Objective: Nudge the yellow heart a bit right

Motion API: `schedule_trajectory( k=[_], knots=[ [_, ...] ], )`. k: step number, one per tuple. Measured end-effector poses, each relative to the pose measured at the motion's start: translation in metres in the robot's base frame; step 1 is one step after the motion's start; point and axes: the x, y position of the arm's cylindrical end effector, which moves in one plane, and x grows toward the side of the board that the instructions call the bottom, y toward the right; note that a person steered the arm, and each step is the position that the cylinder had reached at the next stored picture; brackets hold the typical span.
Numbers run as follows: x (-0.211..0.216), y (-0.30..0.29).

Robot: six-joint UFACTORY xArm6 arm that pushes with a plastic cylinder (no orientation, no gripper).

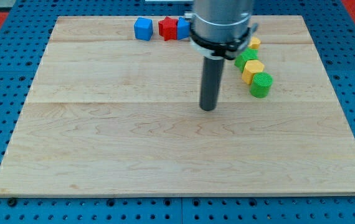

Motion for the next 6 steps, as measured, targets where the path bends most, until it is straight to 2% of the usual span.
schedule_trajectory(
  k=[1, 2, 3, 6],
  knots=[
    [-0.038, -0.035],
    [-0.089, -0.032],
    [-0.124, -0.002],
    [-0.157, 0.029]
  ],
)
